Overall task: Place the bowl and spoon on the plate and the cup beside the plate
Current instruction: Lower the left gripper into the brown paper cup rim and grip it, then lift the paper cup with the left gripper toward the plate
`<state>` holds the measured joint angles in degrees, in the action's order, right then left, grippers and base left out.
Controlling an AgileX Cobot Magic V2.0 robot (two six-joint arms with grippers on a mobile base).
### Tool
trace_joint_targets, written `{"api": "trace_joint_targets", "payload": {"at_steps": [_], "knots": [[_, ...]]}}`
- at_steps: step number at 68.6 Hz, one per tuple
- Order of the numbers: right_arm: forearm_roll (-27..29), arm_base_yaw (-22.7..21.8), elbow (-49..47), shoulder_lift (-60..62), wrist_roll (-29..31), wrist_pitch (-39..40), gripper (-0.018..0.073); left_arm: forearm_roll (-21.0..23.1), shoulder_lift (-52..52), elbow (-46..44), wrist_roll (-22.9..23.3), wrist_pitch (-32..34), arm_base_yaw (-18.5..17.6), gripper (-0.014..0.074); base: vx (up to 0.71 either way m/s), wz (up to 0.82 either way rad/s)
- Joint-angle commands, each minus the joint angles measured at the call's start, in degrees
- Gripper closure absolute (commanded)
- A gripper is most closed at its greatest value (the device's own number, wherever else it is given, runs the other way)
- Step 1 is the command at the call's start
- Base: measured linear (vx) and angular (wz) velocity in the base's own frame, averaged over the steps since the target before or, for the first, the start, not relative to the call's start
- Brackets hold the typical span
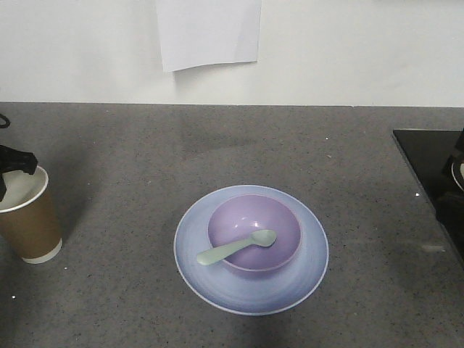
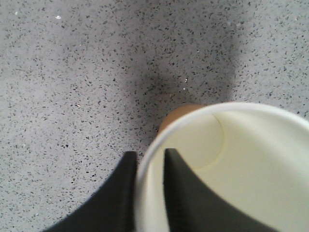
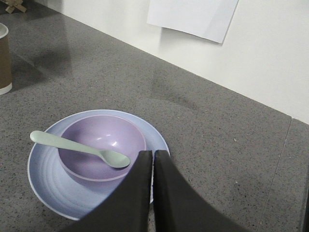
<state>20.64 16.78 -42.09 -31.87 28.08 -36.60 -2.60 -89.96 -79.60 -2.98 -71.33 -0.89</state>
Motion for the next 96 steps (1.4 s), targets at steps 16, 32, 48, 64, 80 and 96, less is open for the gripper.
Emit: {"api": "trace_joint_targets", "payload": {"at_steps": [16,32,48,64,80,96], "knots": [[0.8,-0.3,-1.2,-0.2,0.3,3.7,0.0561,2.1,3.0,-1.8,-1.6,1.0,0.0,0.0604,0.0,0.0],[0.8,-0.3,-1.2,-0.2,0.3,3.7,0.0561,19.2,4.9,-10.2,-6.2,0.0,0.0,0.0604,0.0,0.0],[0.8,-0.3,-1.2,-0.2,0.3,3.7,0.0561,28.0,4.9,-16.8,-7.8,-0.3,-4.6,0.0604,0.0,0.0],[0.8,-0.3,-1.2,-0.2,0.3,3.6,0.0561,21.7,3.4,-16.6,-4.3,-0.3,-11.3,0.0604,0.0,0.0],[0.8,-0.3,-1.2,-0.2,0.3,3.3,0.0561,18.1,2.0,-13.2,-2.4,-0.3,-12.7,0.0604,0.0,0.0],[0.7,-0.3,-1.2,-0.2,0.3,3.3,0.0561,18.1,2.0,-6.3,-3.2,-0.3,-12.7,0.0604,0.0,0.0]]}}
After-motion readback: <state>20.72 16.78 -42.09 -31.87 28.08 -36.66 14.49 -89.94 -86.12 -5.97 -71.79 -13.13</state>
